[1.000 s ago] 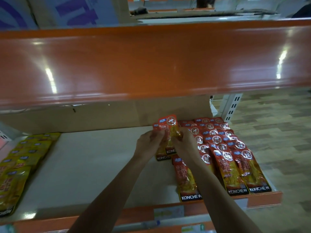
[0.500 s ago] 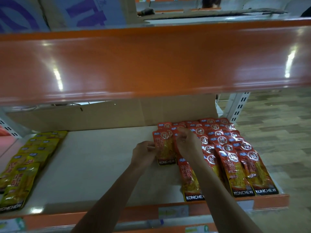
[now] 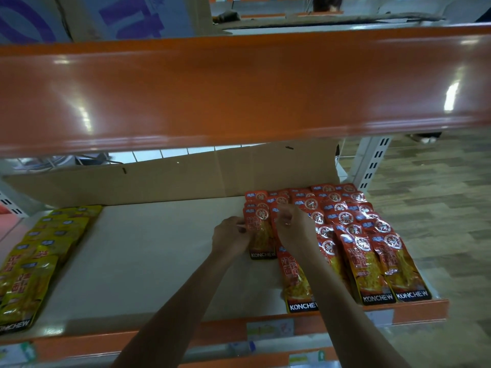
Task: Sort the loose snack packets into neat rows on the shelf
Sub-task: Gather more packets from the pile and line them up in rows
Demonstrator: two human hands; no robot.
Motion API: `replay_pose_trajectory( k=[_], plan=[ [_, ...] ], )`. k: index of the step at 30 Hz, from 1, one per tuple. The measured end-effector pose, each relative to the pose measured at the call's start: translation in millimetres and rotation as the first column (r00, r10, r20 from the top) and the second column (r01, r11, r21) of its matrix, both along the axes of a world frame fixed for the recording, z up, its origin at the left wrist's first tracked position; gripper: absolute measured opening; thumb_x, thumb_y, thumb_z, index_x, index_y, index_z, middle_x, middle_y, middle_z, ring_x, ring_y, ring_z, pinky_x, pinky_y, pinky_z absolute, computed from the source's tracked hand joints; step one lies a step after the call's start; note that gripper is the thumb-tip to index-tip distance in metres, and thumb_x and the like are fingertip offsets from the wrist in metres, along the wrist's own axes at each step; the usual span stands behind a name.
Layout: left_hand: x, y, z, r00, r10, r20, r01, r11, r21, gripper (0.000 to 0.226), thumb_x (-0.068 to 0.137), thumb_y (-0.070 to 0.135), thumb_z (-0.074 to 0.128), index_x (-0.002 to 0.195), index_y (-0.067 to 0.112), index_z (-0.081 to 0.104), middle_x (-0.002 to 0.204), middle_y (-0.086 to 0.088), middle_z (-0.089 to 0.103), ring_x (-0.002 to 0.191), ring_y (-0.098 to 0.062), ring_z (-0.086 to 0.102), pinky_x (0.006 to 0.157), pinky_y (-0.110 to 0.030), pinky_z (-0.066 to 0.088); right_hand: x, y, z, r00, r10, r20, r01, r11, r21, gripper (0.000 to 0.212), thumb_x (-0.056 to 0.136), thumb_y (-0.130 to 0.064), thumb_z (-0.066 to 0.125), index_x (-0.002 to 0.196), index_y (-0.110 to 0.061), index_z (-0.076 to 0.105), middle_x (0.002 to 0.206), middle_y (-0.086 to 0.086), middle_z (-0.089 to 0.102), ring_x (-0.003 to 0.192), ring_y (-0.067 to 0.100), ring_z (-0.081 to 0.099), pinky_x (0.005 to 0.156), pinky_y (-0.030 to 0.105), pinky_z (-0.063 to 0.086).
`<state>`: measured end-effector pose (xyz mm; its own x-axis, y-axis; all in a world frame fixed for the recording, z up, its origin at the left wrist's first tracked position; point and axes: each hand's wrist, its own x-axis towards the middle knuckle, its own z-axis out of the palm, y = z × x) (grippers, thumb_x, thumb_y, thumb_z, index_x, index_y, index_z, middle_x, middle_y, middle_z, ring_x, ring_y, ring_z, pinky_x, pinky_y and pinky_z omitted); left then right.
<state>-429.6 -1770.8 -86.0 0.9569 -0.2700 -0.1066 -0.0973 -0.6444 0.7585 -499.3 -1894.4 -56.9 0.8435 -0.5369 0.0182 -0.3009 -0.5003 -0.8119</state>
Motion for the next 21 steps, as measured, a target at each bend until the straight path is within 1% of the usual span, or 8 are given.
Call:
replay_pose_trajectory(
  k=[4, 6, 8, 9, 11, 15, 18, 21],
  plan=[
    [2.1, -2.5, 0.1, 0.999, 0.03, -0.034, -0.031, 0.999, -0.038, 0.032, 0.083, 0.033, 0.07, 0.111, 0.018, 0.069, 0.107, -0.001, 0.071, 0.096, -0.015, 0.067, 0.086, -0.034, 0.055, -3.4, -0.7, 1.1, 1.0, 0.002, -0.004, -0.002, 1.0, -0.007, 0.036, 0.095, -0.006, 0.048, 0.13, -0.01, 0.054, 0.126, 0.007, 0.061, 0.115, 0.021, 0.056, 0.081, 0.021, 0.037],
    [3.0, -3.8, 0.1, 0.998, 0.047, -0.044, -0.049, 0.998, -0.049, 0.033, 0.083, 0.032, 0.071, 0.113, 0.016, 0.069, 0.108, -0.002, 0.071, 0.096, -0.016, 0.067, 0.085, -0.034, 0.056, -5.3, -1.8, 2.6, 1.0, 0.002, -0.01, -0.002, 1.0, -0.027, 0.033, 0.094, -0.004, 0.048, 0.124, -0.008, 0.058, 0.12, 0.008, 0.063, 0.111, 0.022, 0.058, 0.079, 0.022, 0.04],
    [3.0, -4.4, 0.8, 0.998, 0.057, -0.038, -0.059, 0.997, -0.054, 0.034, 0.083, 0.032, 0.071, 0.113, 0.017, 0.068, 0.109, -0.003, 0.071, 0.097, -0.016, 0.066, 0.085, -0.033, 0.055, -6.6, -3.0, 3.5, 1.0, 0.003, -0.013, -0.003, 0.999, -0.055, 0.026, 0.091, -0.002, 0.047, 0.113, -0.003, 0.061, 0.11, 0.012, 0.065, 0.104, 0.027, 0.06, 0.078, 0.032, 0.047],
    [3.0, -4.6, 0.6, 0.998, 0.054, -0.027, -0.055, 0.997, -0.047, 0.033, 0.083, 0.033, 0.07, 0.113, 0.017, 0.068, 0.109, -0.003, 0.071, 0.098, -0.016, 0.066, 0.085, -0.032, 0.055, -6.9, -3.4, 3.7, 1.0, 0.001, -0.016, -0.002, 0.998, -0.057, 0.025, 0.091, -0.002, 0.047, 0.111, -0.002, 0.061, 0.107, 0.013, 0.066, 0.1, 0.028, 0.06, 0.079, 0.035, 0.048],
    [1.6, -4.2, 0.7, 0.999, 0.04, -0.011, -0.04, 0.999, -0.029, 0.033, 0.084, 0.034, 0.069, 0.113, 0.018, 0.068, 0.11, -0.002, 0.071, 0.099, -0.015, 0.066, 0.086, -0.031, 0.054, -7.8, -4.3, 3.4, 1.0, 0.005, -0.014, -0.006, 0.999, -0.049, 0.027, 0.091, -0.003, 0.048, 0.114, -0.006, 0.061, 0.108, 0.01, 0.065, 0.099, 0.025, 0.06, 0.081, 0.035, 0.048],
    [-1.4, -3.0, 0.6, 1.0, 0.022, -0.003, -0.023, 0.999, -0.034, 0.035, 0.086, 0.032, 0.068, 0.118, 0.019, 0.066, 0.111, -0.002, 0.07, 0.099, -0.016, 0.065, 0.085, -0.03, 0.053, -8.7, -6.0, 1.8, 1.0, 0.02, -0.004, -0.02, 0.999, -0.04, 0.032, 0.093, -0.004, 0.049, 0.123, -0.008, 0.057, 0.118, 0.009, 0.062, 0.108, 0.023, 0.057, 0.087, 0.034, 0.048],
    [-3.5, -1.9, -0.5, 1.0, 0.001, 0.017, -0.001, 1.0, -0.017, 0.035, 0.087, 0.035, 0.067, 0.119, 0.02, 0.066, 0.11, -0.002, 0.07, 0.098, -0.015, 0.065, 0.086, -0.03, 0.054, -8.8, -7.0, 0.9, 1.0, 0.022, -0.004, -0.022, 0.999, -0.031, 0.035, 0.094, -0.005, 0.048, 0.128, -0.009, 0.055, 0.123, 0.008, 0.061, 0.112, 0.022, 0.056, 0.085, 0.027, 0.044],
    [-4.3, -0.2, -2.5, 0.999, -0.018, 0.027, 0.017, 1.0, 0.021, 0.036, 0.087, 0.037, 0.065, 0.119, 0.021, 0.066, 0.108, -0.001, 0.07, 0.097, -0.015, 0.065, 0.085, -0.028, 0.053, -7.8, -6.9, 1.2, 1.0, 0.028, -0.005, -0.028, 0.999, -0.027, 0.036, 0.095, -0.005, 0.048, 0.131, -0.01, 0.053, 0.127, 0.008, 0.059, 0.115, 0.022, 0.055, 0.084, 0.024, 0.042]
  ],
)
